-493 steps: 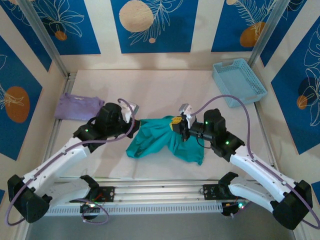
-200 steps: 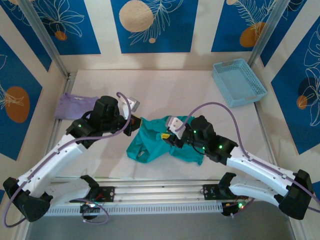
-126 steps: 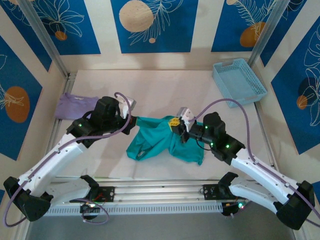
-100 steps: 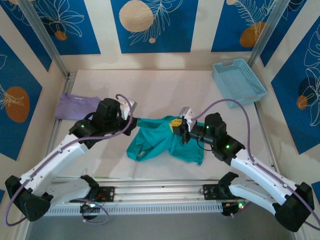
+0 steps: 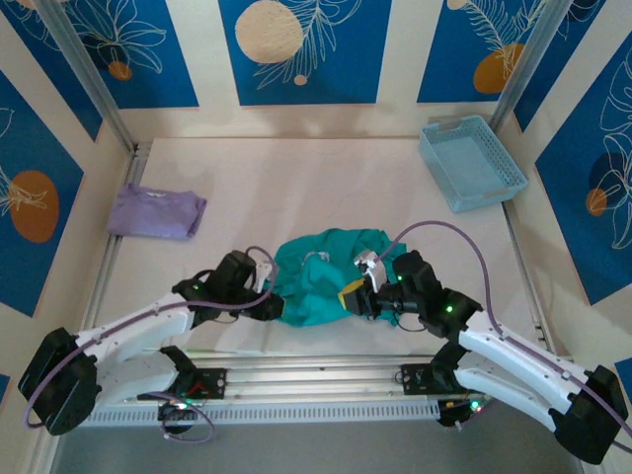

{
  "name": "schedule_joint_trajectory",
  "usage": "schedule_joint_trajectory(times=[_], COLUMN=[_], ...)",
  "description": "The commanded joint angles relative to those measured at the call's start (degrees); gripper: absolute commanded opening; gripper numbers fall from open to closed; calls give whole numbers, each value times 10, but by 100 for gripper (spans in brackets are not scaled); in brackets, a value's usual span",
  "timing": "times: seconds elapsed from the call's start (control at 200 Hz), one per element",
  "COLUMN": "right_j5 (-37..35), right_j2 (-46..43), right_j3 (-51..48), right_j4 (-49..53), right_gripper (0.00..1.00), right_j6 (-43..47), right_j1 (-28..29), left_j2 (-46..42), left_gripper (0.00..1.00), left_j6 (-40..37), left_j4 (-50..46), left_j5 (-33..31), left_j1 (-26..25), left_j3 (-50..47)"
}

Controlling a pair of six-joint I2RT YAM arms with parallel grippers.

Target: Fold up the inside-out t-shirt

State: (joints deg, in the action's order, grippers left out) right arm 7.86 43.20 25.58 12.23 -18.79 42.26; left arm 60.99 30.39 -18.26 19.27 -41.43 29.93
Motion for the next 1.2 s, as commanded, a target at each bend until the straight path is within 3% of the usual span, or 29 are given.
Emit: schedule_joint_trajectory(times=[0.0,0.075,0.19,0.295,0.5,0.66,0.765,0.92,0.95,1.06,1.195], right_j5=[-41,-61,-81,-122,-118,-84,-89,-81,-71,-36,-18], right_j2=[-2,28,138,297,533,653,715,706,689,601,441], right_j3=[22,47,92,192,338,419,469,494,500,484,429], right_j4=[37,-1,-65,-34,14,10,24,-5,-10,-59,-123], right_gripper=[37,49,59,68,71,71,61,9,1,0,0], right_j6=[-29,-26,-45,-38,-49,-60,-64,-33,-25,-4,27], right_j1=[-8,-37,-95,-107,-110,-104,-98,-113,-123,-156,-188], left_j2=[-6,4,60,144,273,309,330,320,310,228,102], left_gripper=[49,67,73,74,74,60,40,0,0,0,0], left_j6=[-3,-20,-21,-38,-24,7,22,18,19,23,-24], left_j4=[41,41,47,24,86,165,222,309,329,401,412], left_j5=[-6,-44,-102,-158,-64,-26,-15,-30,-31,-47,-64], left_j1=[6,20,60,95,103,97,97,106,112,131,131], left_j3=[39,65,96,129,153,118,96,70,67,61,98])
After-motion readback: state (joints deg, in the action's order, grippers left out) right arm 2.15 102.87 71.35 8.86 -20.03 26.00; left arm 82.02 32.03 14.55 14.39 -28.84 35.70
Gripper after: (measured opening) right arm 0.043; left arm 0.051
